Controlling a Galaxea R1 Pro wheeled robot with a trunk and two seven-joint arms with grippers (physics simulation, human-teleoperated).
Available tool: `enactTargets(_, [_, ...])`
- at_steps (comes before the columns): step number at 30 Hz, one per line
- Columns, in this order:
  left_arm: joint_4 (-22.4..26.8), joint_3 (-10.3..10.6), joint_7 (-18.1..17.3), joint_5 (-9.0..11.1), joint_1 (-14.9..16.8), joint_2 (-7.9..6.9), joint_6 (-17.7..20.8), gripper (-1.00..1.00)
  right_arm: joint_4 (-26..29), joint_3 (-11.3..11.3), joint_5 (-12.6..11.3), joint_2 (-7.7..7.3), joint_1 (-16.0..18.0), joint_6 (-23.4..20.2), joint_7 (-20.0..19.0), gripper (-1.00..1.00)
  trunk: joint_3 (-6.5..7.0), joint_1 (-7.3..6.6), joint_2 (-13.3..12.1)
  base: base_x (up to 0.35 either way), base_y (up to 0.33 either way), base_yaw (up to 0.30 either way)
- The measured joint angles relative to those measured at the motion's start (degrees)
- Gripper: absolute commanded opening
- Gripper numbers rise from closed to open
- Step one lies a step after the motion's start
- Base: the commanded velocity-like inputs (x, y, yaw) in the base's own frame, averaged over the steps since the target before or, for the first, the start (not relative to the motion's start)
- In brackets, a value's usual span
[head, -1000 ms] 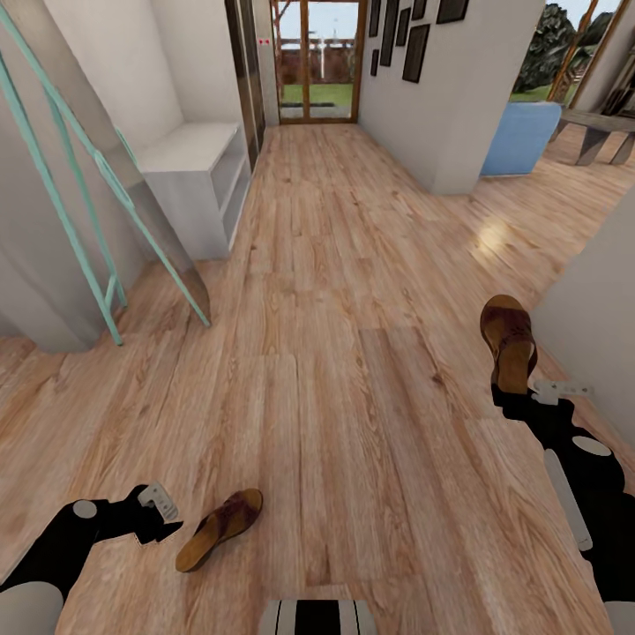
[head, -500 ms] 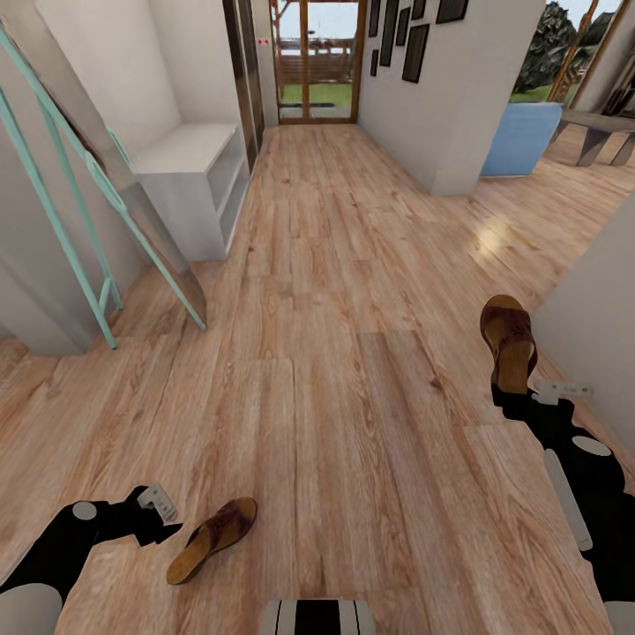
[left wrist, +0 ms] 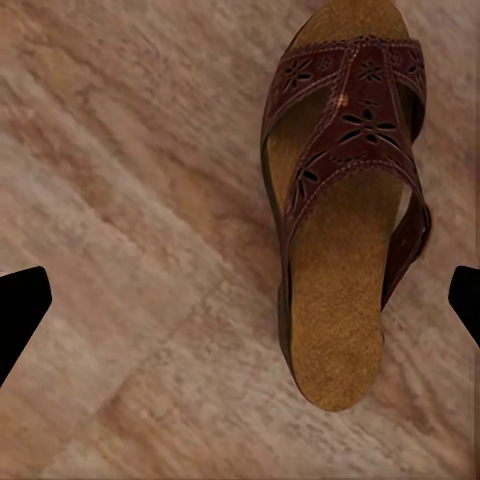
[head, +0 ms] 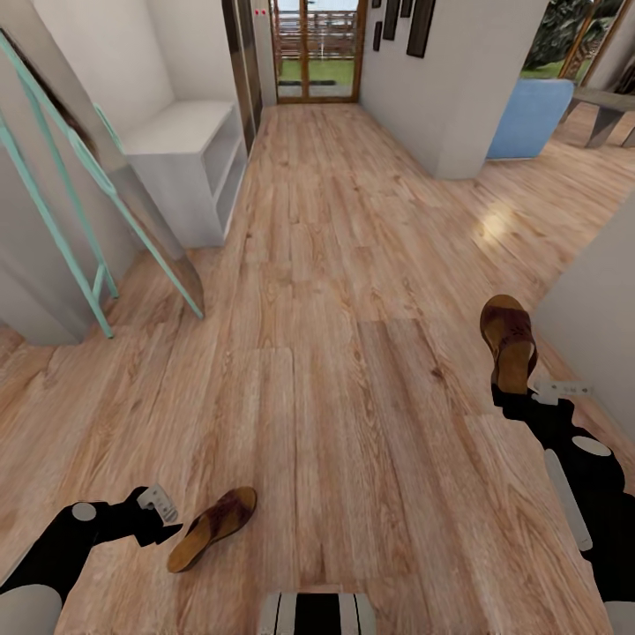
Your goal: Pick up the two gym shoes and the two sandals from the corridor floor and place them onto the hallstand (shoe rack) in the corridor, making sure they are on the rack and not on the floor. Arrange them so the two gym shoes are next to each other and the two sandals are next to each other.
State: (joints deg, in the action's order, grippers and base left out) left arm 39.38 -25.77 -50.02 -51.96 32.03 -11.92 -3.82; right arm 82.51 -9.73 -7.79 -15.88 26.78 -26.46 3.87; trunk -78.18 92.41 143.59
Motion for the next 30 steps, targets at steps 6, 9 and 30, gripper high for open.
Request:
enactTargets(6, [0.0, -0.1, 0.0, 0.0, 0.2, 0.01, 0.0, 1.0, 0.0, 0.0, 0.0, 0.0, 0.0, 0.0, 0.0, -1.0, -1.88, 0.15, 0.1, 0.0, 0.0, 0.0])
enactTargets(9, [0.0, -0.1, 0.0, 0.0, 0.4, 0.01, 0.1, 1.0, 0.0, 0.0, 0.0, 0.0, 0.0, 0.0, 0.0, -1.0, -2.81, 0.23, 0.1, 0.0, 0.0, 0.0])
enactTargets(30, [0.0, 0.0, 0.0, -0.2, 0.8, 0.06, 0.1, 1.0, 0.0, 0.0, 0.0, 0.0, 0.0, 0.0, 0.0, -1.0, -9.39, 0.77, 0.4, 0.0, 0.0, 0.0])
